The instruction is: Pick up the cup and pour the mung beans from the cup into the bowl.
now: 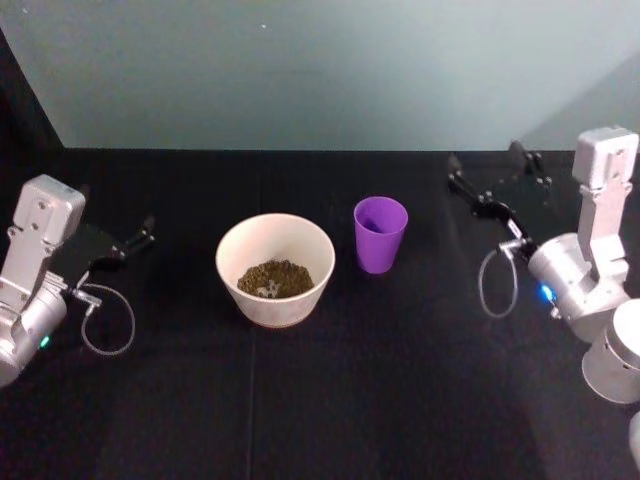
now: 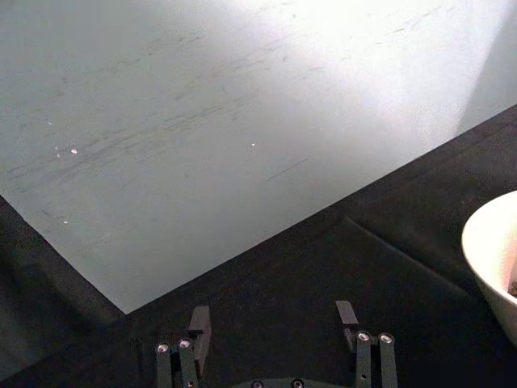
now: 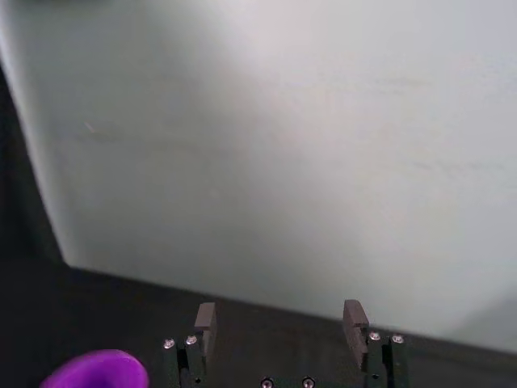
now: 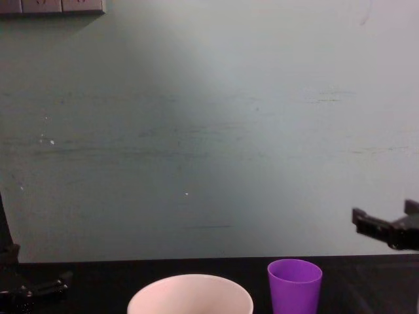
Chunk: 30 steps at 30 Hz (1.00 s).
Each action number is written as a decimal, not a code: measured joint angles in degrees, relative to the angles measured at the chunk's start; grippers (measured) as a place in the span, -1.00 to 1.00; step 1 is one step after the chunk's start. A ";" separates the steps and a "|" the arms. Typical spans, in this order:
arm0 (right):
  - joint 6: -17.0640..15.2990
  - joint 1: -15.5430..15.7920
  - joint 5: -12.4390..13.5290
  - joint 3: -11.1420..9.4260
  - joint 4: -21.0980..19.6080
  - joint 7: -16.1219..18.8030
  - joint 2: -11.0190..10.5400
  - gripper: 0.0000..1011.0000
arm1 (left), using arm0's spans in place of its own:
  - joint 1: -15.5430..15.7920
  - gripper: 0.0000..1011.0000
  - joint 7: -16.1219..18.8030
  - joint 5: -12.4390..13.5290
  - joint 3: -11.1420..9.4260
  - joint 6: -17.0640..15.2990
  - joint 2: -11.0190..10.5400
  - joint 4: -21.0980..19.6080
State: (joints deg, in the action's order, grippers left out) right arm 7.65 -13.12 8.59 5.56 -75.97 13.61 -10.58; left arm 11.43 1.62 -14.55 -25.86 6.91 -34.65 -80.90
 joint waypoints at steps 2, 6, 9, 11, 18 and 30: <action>-1.44 0.15 -0.86 0.02 -0.01 -1.20 -0.24 0.98 | 0.00 0.98 0.00 0.00 0.00 0.00 0.00 0.00; -4.90 0.45 -1.91 -0.11 0.05 -3.00 -0.49 0.98 | 0.00 0.98 0.00 0.00 0.00 0.00 0.00 0.00; -6.02 0.53 -2.09 -0.28 0.19 -3.31 -0.49 0.98 | 0.00 0.98 0.00 0.00 0.00 0.00 0.00 0.00; -6.54 0.60 -2.09 -0.41 0.21 -3.38 -0.48 0.98 | 0.00 0.98 0.00 0.00 0.00 0.00 0.00 0.00; -7.31 0.62 -2.07 -0.50 0.15 -3.34 -0.55 0.98 | 0.00 0.98 0.00 0.00 0.00 0.00 0.00 0.00; -7.22 0.61 -2.04 -0.49 0.15 -3.32 -0.51 0.98 | 0.00 0.98 0.00 0.00 0.00 0.00 0.00 0.00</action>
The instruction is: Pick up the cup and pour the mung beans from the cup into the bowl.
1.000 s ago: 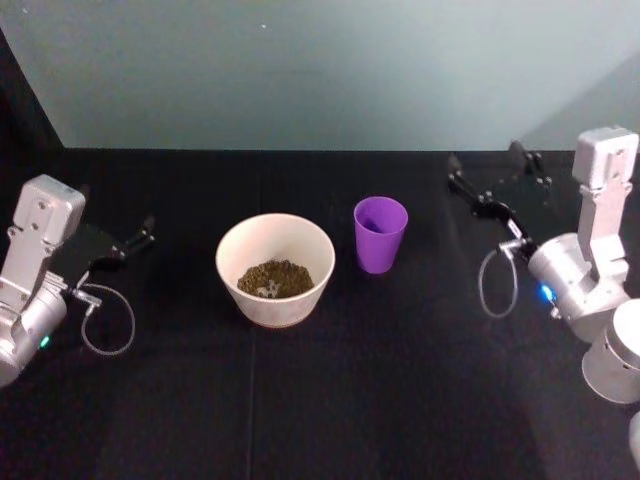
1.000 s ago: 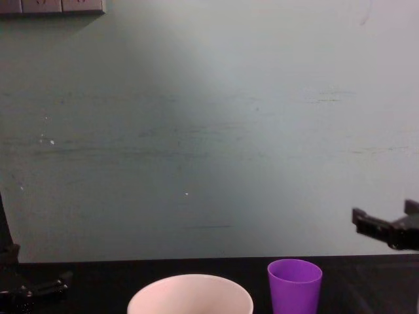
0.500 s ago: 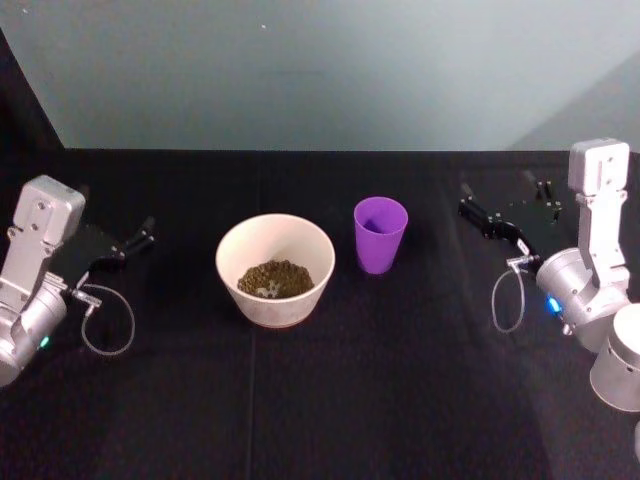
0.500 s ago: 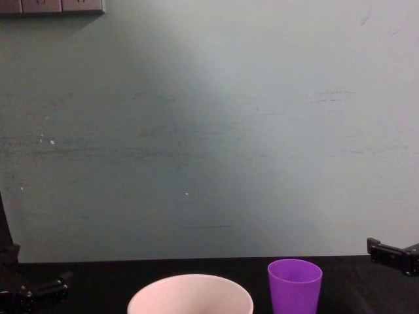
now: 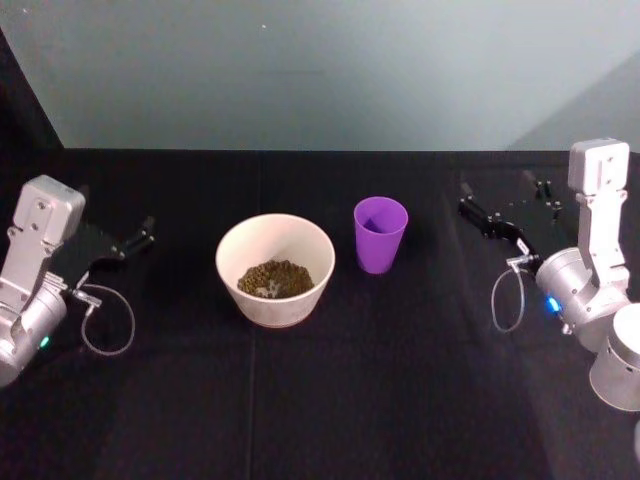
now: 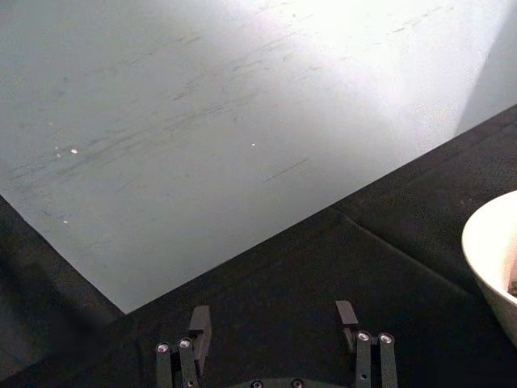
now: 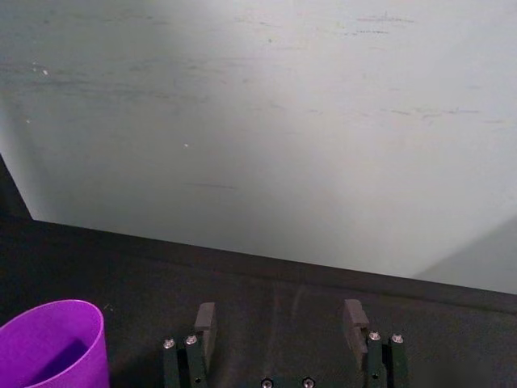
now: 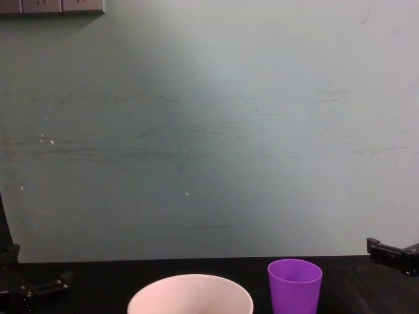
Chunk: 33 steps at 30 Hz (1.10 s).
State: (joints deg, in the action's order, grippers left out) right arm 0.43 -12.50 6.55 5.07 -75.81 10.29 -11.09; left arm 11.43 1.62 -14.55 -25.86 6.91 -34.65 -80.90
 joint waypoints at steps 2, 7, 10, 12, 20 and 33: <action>0.04 0.00 0.00 0.00 0.00 0.01 0.01 0.98 | 0.00 0.98 0.00 0.00 0.00 0.00 0.00 0.00; 0.07 0.00 0.00 0.00 0.02 0.03 0.01 0.98 | 0.00 0.98 0.00 0.00 0.00 0.00 0.00 0.00; 0.08 0.00 0.00 0.00 0.03 0.04 0.01 0.98 | 0.00 0.98 0.00 0.00 0.00 0.00 0.00 0.00; 0.09 0.00 0.00 0.00 0.04 0.05 0.01 0.98 | 0.00 0.98 0.00 0.00 0.00 0.00 0.00 0.00; 0.14 0.00 0.00 0.00 0.06 0.05 0.01 0.98 | 0.00 0.98 0.00 0.00 0.00 0.00 0.00 0.00; 0.17 0.00 0.00 0.00 0.06 0.06 0.01 0.98 | 0.00 0.98 0.00 0.00 0.00 0.00 0.00 0.00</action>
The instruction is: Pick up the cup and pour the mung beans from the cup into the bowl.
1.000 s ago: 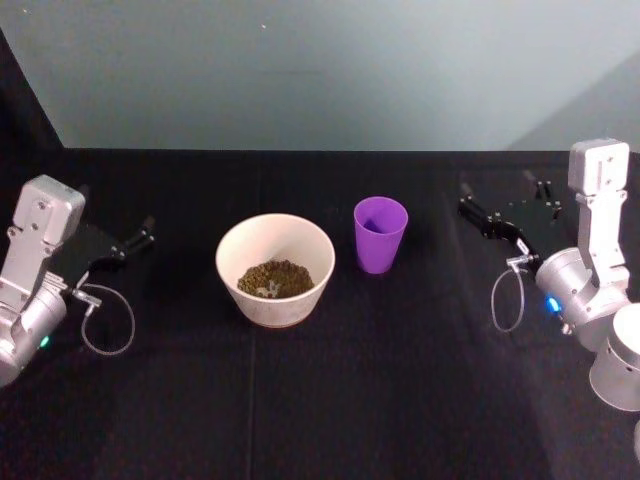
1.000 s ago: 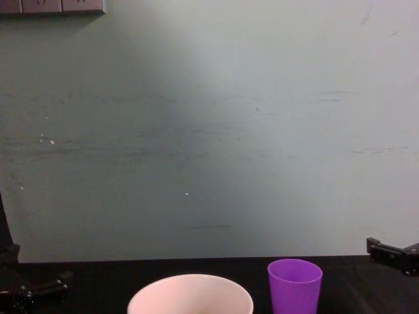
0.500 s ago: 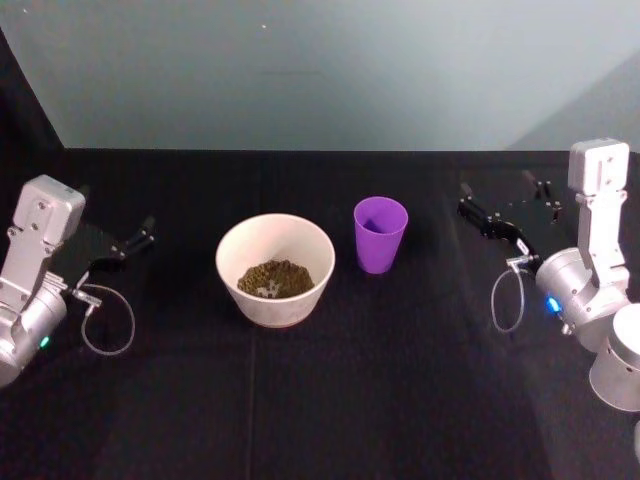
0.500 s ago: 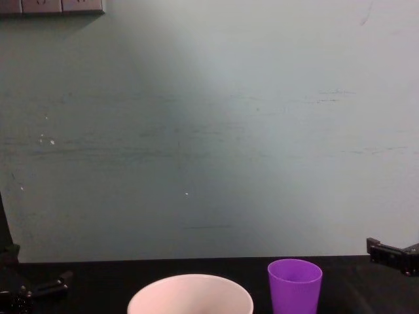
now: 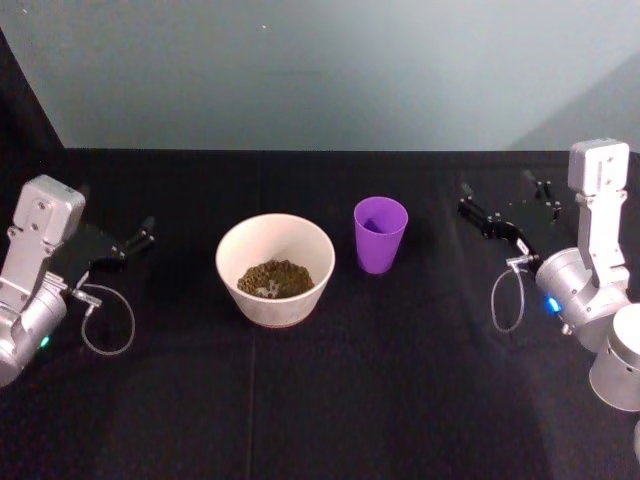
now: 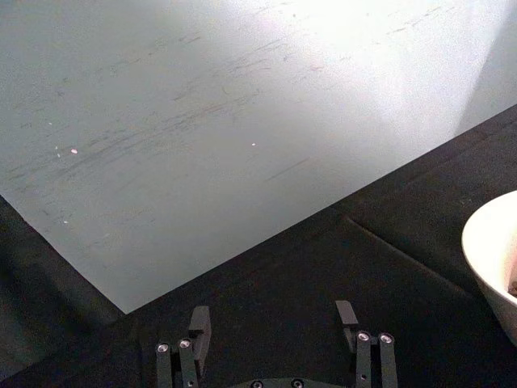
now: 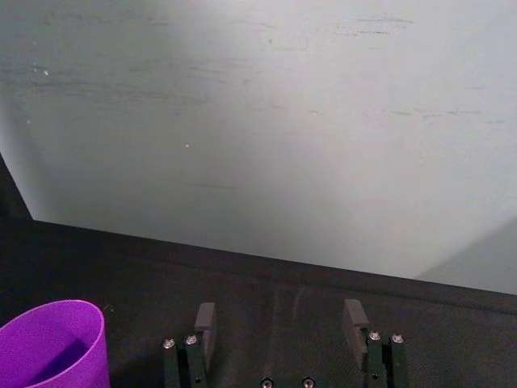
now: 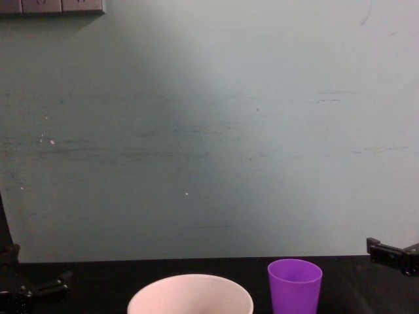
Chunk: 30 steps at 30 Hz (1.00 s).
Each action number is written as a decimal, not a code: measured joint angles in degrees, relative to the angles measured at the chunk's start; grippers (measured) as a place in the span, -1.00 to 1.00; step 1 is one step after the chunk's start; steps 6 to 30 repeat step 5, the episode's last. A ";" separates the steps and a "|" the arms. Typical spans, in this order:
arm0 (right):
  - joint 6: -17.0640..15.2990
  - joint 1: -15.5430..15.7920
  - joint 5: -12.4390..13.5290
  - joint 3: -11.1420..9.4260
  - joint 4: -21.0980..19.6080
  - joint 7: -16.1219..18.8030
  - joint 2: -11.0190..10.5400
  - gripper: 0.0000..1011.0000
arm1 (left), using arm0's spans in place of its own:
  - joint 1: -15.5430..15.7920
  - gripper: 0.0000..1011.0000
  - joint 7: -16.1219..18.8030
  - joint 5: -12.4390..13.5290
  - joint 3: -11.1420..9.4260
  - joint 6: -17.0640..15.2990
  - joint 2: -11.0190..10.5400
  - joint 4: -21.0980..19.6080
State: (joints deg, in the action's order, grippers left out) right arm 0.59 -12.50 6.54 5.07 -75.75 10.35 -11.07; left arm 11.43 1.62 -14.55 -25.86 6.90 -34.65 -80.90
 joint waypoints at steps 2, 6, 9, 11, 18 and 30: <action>0.00 0.00 0.00 0.00 0.00 0.00 0.00 0.98 | 0.00 0.98 0.00 0.00 0.00 0.00 0.00 0.00; 0.00 0.00 0.00 0.00 0.00 0.00 0.00 0.98 | 0.00 0.98 0.00 0.00 0.00 0.00 0.00 0.00; 0.00 0.00 0.00 0.00 0.00 0.00 0.00 0.98 | 0.00 0.98 0.00 0.00 0.00 0.00 0.00 0.00; 0.00 0.00 0.00 0.00 0.00 0.00 0.00 0.98 | 0.00 0.98 0.00 0.00 0.00 0.00 0.00 0.00; 0.00 0.00 0.00 0.00 0.00 0.00 0.00 0.98 | 0.00 0.98 0.00 0.00 0.00 0.00 0.00 0.00; 0.00 0.00 0.00 0.00 0.00 0.00 0.00 0.98 | 0.00 0.98 0.00 0.00 0.00 0.00 0.00 0.00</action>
